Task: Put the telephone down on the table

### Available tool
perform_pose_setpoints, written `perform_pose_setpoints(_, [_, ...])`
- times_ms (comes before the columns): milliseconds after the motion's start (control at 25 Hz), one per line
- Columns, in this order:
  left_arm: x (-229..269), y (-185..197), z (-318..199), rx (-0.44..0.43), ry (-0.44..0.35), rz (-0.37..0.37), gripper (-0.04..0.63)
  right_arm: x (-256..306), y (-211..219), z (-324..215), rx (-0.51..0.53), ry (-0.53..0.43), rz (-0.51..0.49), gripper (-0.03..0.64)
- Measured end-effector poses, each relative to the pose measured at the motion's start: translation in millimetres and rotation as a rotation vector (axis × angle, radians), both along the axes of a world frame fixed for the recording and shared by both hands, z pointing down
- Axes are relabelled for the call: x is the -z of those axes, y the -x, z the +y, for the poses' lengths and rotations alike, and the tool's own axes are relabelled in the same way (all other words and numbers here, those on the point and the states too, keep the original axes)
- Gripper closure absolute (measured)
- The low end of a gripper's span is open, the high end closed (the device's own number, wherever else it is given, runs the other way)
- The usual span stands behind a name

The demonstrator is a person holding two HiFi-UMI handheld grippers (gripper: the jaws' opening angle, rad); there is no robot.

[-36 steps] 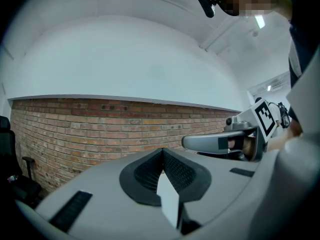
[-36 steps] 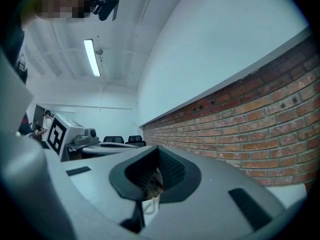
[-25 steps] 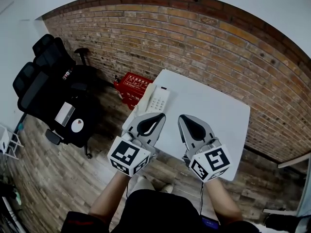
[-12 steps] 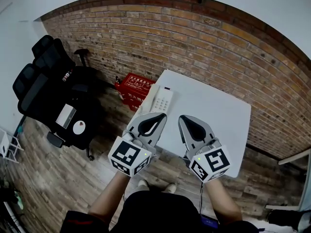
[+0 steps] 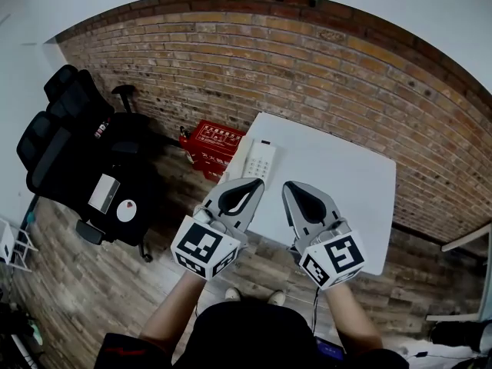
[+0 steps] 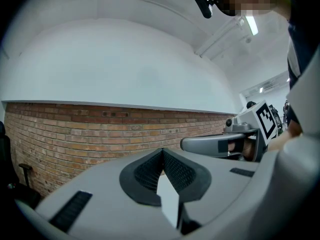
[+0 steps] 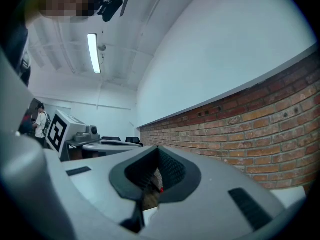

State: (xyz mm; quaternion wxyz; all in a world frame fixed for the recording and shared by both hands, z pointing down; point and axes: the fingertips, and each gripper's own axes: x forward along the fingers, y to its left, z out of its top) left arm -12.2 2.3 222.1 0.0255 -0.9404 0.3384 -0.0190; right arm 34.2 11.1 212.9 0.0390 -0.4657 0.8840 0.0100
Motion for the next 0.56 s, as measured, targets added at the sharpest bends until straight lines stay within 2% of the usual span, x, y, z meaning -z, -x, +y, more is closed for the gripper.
perform_pose_setpoints(560, [9.3,18.2,-4.5,-0.023,-0.013,-0.002,0.588,8.8,17.8,-6.6,-0.025,-0.008,0.006,0.606])
